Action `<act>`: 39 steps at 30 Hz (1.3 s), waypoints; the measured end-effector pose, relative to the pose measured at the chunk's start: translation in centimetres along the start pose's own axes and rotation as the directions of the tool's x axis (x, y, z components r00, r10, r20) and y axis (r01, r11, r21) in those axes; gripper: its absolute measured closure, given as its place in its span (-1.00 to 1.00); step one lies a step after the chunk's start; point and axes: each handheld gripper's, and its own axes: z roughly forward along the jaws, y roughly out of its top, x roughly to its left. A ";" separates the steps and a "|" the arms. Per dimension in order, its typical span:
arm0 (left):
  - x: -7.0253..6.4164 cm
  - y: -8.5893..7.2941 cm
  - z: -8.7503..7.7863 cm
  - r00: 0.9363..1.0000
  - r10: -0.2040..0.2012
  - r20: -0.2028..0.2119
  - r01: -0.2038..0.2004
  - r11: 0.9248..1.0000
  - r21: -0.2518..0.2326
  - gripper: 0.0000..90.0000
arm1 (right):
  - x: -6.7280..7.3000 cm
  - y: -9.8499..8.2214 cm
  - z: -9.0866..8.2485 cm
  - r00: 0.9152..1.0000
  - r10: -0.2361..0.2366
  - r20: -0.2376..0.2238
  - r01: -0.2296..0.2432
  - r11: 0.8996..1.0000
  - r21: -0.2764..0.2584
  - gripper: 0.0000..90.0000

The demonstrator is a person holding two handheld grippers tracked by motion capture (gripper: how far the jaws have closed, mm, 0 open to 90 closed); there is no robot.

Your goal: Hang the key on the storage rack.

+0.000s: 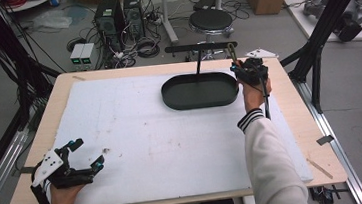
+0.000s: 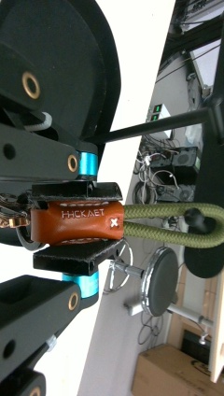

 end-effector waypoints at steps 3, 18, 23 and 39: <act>0.0 0.0 0.0 1.000 0.005 -0.001 -0.005 1.000 -0.005 -0.96 | -0.1 -0.2 0.3 1.000 0.028 -0.004 -0.028 1.000 -0.001 0.59; 0.0 0.0 0.0 1.000 -0.003 -0.003 0.003 1.000 -0.005 -0.96 | -0.3 -1.2 2.2 0.998 0.063 -0.006 -0.063 0.998 0.014 0.59; 0.1 0.0 0.0 1.000 -0.010 -0.006 0.010 1.000 -0.004 -0.96 | -0.4 -1.3 2.4 0.998 0.060 -0.035 -0.060 0.998 0.006 0.38; 0.1 0.0 -0.1 1.000 -0.015 -0.021 0.015 1.000 -0.011 -0.96 | 0.6 -2.1 -4.4 0.978 0.068 -0.198 -0.093 0.989 -0.119 -0.99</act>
